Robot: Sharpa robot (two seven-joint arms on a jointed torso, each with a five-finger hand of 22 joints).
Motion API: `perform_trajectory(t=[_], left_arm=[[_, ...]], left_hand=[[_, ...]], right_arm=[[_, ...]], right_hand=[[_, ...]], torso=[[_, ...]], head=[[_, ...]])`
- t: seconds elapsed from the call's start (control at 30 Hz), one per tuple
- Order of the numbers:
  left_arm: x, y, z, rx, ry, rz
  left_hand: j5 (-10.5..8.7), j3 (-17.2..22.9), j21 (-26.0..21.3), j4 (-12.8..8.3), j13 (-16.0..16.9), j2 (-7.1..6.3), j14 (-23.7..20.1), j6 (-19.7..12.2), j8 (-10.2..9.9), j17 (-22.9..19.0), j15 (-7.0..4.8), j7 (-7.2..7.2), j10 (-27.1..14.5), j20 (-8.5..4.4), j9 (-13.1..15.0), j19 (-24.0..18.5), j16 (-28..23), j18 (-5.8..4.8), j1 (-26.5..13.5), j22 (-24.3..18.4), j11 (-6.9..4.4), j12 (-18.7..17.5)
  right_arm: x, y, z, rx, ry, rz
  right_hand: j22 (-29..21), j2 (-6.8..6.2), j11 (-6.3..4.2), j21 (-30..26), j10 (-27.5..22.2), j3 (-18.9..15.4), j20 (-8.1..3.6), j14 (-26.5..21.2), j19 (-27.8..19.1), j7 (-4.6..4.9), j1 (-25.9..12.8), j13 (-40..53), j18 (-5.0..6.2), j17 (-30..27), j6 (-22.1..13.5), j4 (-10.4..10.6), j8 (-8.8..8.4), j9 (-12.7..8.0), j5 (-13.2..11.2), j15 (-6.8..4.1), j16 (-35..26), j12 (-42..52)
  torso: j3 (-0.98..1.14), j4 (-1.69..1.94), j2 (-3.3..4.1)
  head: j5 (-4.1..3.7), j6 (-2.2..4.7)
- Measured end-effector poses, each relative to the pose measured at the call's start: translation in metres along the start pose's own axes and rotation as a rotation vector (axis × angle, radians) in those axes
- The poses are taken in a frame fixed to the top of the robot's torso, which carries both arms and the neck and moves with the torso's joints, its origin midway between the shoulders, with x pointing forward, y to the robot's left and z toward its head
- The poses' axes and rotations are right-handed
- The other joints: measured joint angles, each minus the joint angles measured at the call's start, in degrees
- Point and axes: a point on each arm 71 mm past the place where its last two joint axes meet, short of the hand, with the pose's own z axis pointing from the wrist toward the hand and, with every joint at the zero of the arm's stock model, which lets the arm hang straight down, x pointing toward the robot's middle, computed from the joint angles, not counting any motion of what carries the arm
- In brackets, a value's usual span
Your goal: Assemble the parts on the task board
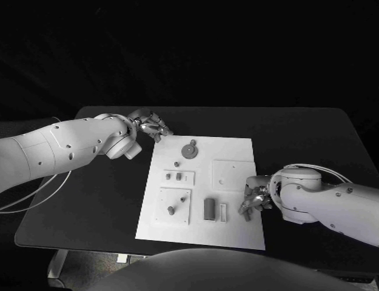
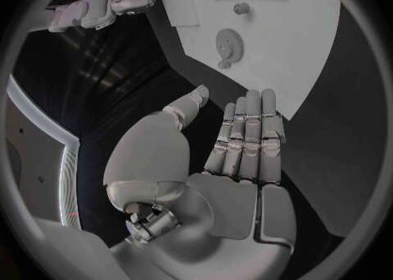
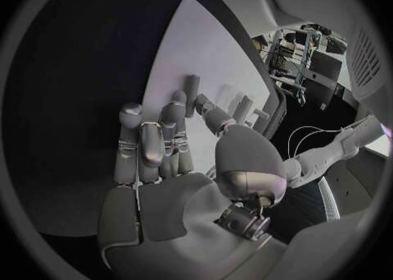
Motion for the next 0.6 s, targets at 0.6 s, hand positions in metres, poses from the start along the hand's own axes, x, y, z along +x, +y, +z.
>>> perform_trajectory(t=[0.6], left_arm=[[0.000,0.000,0.000,-0.001,0.000,0.000]], left_hand=[[0.00,0.0,0.0,0.0,0.0,0.00,0.0,0.0,0.0,0.1,0.00,0.00,0.0,0.01,0.0,0.0,0.0,0.26,0.0,0.0,0.00,0.0]], right_arm=[[0.000,-0.011,-0.009,0.003,0.068,0.245]], right_hand=[[0.0,2.42,-0.20,0.2,0.2,-0.4,0.20,0.3,-0.2,1.55,2.4,0.0,-0.02,0.6,-2.3,0.0,-5.10,0.0,0.1,-0.15,0.2,0.0]], torso=[[0.00,-0.01,0.01]], head=[[-0.11,0.00]])
